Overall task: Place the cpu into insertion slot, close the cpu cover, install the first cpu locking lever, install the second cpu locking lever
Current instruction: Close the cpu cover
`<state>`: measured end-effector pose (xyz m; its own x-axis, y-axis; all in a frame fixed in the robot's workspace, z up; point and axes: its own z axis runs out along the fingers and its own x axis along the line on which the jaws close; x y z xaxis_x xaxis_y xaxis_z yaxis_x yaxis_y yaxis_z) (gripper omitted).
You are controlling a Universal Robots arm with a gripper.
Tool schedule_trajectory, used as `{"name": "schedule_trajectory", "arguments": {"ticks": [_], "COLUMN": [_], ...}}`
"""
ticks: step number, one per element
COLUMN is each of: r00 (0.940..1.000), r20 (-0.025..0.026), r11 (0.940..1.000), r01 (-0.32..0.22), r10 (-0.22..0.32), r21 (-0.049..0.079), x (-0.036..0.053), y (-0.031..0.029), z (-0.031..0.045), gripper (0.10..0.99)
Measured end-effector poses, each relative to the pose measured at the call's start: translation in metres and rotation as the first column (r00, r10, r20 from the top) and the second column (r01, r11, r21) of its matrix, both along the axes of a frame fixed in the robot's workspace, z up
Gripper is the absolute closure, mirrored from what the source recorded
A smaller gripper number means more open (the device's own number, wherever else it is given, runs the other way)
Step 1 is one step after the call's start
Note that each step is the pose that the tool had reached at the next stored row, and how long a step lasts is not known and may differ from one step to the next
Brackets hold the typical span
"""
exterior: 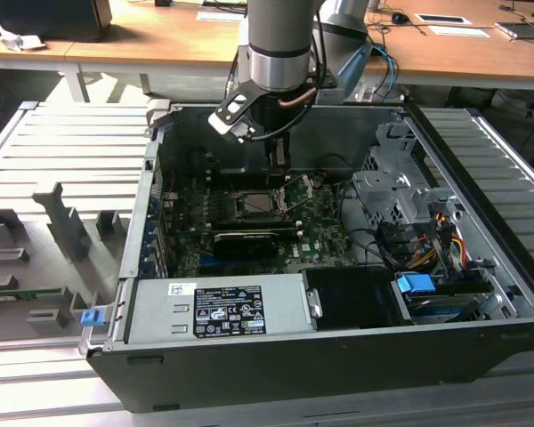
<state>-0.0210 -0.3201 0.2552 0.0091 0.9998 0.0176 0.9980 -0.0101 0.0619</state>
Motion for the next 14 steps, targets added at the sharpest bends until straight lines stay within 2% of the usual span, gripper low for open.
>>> {"name": "schedule_trajectory", "arguments": {"ticks": [14], "r00": [1.0000], "r20": [0.0001], "r11": [1.0000], "r01": [0.000], "r10": [0.000], "r21": [0.000], "x": [0.0004], "y": [0.0000], "z": [0.0032], "gripper": [0.980]}}
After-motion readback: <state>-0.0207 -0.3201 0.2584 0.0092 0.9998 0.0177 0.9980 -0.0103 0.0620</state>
